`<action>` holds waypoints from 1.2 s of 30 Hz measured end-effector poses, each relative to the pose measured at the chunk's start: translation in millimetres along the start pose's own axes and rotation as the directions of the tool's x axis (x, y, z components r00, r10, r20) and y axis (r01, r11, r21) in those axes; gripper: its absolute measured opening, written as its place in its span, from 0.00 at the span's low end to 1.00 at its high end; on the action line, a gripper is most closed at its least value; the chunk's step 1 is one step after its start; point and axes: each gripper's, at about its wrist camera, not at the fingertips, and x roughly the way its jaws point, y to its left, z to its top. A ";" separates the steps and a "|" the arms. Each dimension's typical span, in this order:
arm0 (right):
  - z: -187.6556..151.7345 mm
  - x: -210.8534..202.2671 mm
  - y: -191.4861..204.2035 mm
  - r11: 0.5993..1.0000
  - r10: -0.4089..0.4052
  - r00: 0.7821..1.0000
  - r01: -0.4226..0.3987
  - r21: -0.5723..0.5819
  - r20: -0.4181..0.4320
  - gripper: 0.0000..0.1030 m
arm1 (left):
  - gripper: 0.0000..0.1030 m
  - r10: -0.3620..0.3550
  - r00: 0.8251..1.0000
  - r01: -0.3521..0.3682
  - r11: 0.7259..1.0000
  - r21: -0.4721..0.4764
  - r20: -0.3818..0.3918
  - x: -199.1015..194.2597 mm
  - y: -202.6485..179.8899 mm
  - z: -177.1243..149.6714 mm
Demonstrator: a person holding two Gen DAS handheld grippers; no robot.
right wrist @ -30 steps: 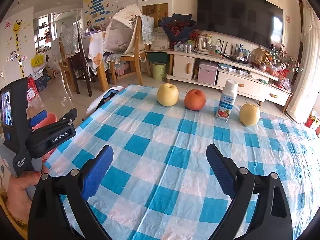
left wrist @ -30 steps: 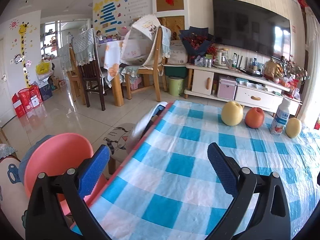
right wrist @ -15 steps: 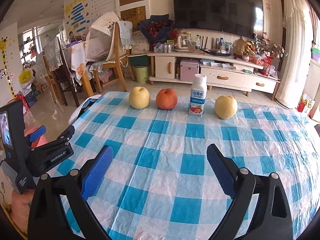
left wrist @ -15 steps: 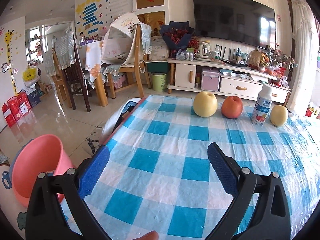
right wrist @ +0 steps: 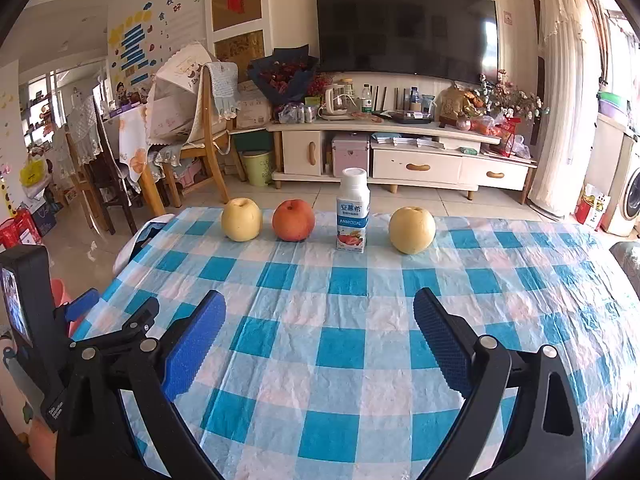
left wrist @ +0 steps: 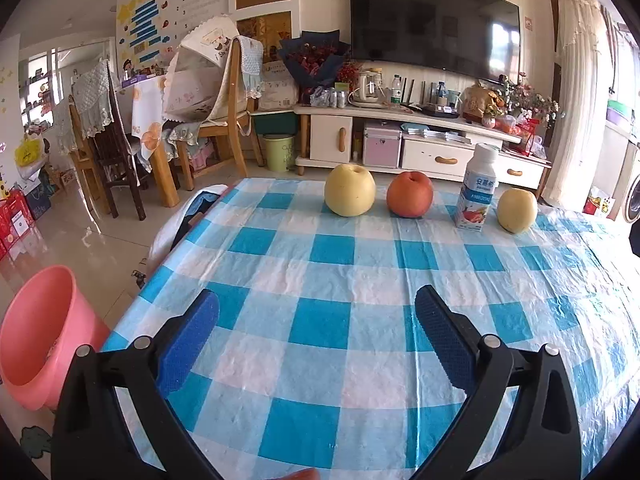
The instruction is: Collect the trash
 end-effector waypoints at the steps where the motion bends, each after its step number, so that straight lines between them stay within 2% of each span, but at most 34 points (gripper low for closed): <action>1: 0.4 0.2 -1.1 1.000 -0.005 1.000 0.005 0.000 0.003 0.91 | 0.96 -0.016 1.000 0.016 1.000 -0.004 -0.005 -0.4 -1.7 -0.4; 8: 2.2 -0.7 -6.9 0.999 -0.032 0.999 0.033 -0.008 0.030 0.91 | 0.96 -0.080 0.997 0.079 0.996 -0.038 -0.016 -0.4 -6.1 -2.3; 19: 2.6 0.1 -14.1 0.999 -0.042 0.998 0.042 -0.005 0.043 0.91 | 0.96 -0.107 0.994 0.106 0.994 -0.036 -0.026 1.5 -16.3 -4.6; 24: 1.3 1.9 -16.7 0.999 -0.047 0.998 0.047 -0.011 0.039 0.91 | 0.96 -0.141 0.990 0.141 0.989 -0.040 -0.001 -0.6 -20.1 -6.8; 29: -6.7 15.4 -26.3 0.998 -0.058 0.998 0.058 0.003 0.007 0.91 | 0.96 -0.154 0.986 0.151 0.987 -0.044 -0.067 12.6 -31.5 -11.6; 33: -17.7 41.6 -40.1 0.996 -0.048 0.996 0.053 0.069 -0.070 0.91 | 0.96 -0.165 0.971 0.155 0.985 -0.070 -0.173 32.5 -43.6 -20.6; 36: -30.4 70.4 -53.8 0.988 -0.046 0.987 0.068 0.135 -0.155 0.91 | 0.96 -0.163 0.960 0.153 0.986 -0.060 -0.230 46.5 -57.0 -31.2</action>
